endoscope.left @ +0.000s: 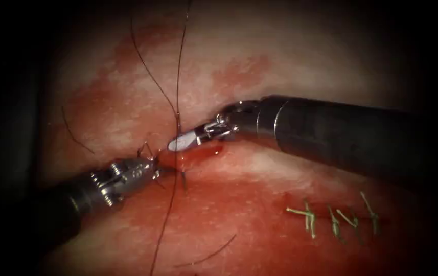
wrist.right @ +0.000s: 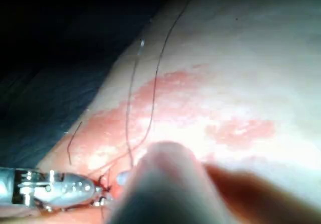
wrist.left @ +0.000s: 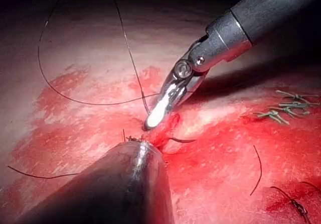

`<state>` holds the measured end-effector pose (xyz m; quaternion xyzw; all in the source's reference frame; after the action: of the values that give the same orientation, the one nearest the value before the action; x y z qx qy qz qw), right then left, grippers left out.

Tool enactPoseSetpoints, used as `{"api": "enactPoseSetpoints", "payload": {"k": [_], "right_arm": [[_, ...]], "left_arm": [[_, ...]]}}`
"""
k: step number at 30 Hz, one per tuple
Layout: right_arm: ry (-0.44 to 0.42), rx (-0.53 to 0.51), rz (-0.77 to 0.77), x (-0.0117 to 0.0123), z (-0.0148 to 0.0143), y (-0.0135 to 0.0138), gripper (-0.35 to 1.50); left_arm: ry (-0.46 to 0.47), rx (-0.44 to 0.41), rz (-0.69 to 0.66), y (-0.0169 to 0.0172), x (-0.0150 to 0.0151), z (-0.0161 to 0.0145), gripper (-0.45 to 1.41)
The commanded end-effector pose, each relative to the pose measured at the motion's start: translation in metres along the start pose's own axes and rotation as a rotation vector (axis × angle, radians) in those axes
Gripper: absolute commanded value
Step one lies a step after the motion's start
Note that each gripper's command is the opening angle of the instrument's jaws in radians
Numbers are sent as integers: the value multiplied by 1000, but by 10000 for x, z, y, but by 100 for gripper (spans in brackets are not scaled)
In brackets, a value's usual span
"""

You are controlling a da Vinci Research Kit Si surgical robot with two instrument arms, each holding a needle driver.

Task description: Wound Closure

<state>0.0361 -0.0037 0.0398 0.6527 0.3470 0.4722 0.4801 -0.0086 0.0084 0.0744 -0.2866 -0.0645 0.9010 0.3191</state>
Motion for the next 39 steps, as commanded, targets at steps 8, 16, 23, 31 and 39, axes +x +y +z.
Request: {"api": "enactPoseSetpoints", "payload": {"k": [8, 16, 23, 31, 39], "right_arm": [[151, 121, -72, 15, 4, -11, 131], [217, 52, -449, 39, -25, -17, 126], [252, -65, -775, 50, -22, -14, 126], [216, -227, -946, 54, -8, -15, 121], [272, -364, -1032, 75, -61, -41, 121]], "left_arm": [[31, 0, 51, 6, 15, 1, -42], [54, -30, 75, 21, 27, -3, -37], [55, -33, 82, 20, 26, -4, -37], [54, -33, 94, 20, 26, -4, -35], [146, -8, 281, 20, 36, -8, -10]]}}
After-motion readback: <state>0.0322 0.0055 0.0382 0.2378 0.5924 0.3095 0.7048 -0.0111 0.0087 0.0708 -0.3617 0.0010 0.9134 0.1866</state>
